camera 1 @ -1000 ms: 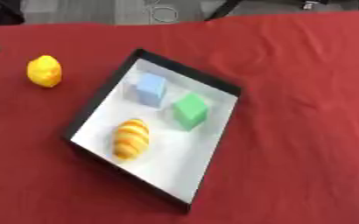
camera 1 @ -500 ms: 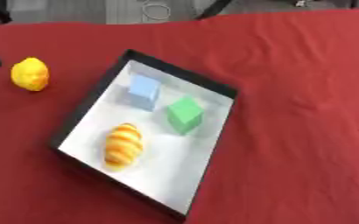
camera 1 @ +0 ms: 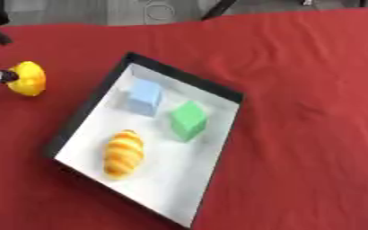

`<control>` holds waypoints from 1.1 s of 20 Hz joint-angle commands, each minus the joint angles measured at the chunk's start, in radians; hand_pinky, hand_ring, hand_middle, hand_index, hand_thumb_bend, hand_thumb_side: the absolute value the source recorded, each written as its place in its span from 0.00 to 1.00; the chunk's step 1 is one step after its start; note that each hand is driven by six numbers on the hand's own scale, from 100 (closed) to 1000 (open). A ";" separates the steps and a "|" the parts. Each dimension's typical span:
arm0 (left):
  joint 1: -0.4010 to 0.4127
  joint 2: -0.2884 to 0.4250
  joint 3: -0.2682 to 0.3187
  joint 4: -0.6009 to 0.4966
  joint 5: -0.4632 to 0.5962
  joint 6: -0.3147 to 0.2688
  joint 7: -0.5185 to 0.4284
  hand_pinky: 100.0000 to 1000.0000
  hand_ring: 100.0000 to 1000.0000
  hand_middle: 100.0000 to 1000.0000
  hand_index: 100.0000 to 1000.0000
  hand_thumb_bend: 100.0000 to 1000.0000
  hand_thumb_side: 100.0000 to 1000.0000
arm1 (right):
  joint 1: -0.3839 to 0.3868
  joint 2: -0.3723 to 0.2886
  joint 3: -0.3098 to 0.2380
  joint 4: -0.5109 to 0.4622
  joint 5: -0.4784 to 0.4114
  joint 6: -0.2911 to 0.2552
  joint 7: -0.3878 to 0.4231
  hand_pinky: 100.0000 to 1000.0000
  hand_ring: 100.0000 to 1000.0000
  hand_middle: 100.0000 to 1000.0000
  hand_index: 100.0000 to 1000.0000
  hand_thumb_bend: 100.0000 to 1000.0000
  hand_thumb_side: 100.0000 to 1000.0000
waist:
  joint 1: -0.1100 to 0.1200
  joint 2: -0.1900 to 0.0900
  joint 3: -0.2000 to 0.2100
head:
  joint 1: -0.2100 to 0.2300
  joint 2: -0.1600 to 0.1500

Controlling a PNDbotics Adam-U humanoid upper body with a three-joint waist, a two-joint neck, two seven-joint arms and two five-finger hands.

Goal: Pick up objects on the table and place them in the box.

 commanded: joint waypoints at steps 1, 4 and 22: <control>-0.029 0.017 0.011 0.016 -0.049 0.005 -0.016 0.85 0.80 0.72 0.87 0.52 0.71 | -0.011 -0.037 -0.011 -0.003 0.009 -0.001 0.002 0.95 0.79 0.63 0.76 0.00 0.49 | 0.012 -0.001 -0.002 | 0.013 -0.015; -0.030 0.006 0.016 0.028 -0.090 0.016 -0.009 0.83 0.79 0.69 0.87 0.49 0.69 | -0.010 -0.034 -0.008 -0.002 0.017 0.000 0.005 0.95 0.79 0.63 0.76 0.00 0.49 | 0.013 -0.001 -0.003 | 0.023 -0.019; -0.027 -0.013 0.004 -0.005 0.112 0.057 -0.045 0.72 0.55 0.43 0.63 0.00 0.03 | 0.003 -0.025 0.000 0.007 0.036 0.006 0.015 0.95 0.79 0.63 0.76 0.00 0.49 | 0.012 -0.023 0.002 | -0.019 0.020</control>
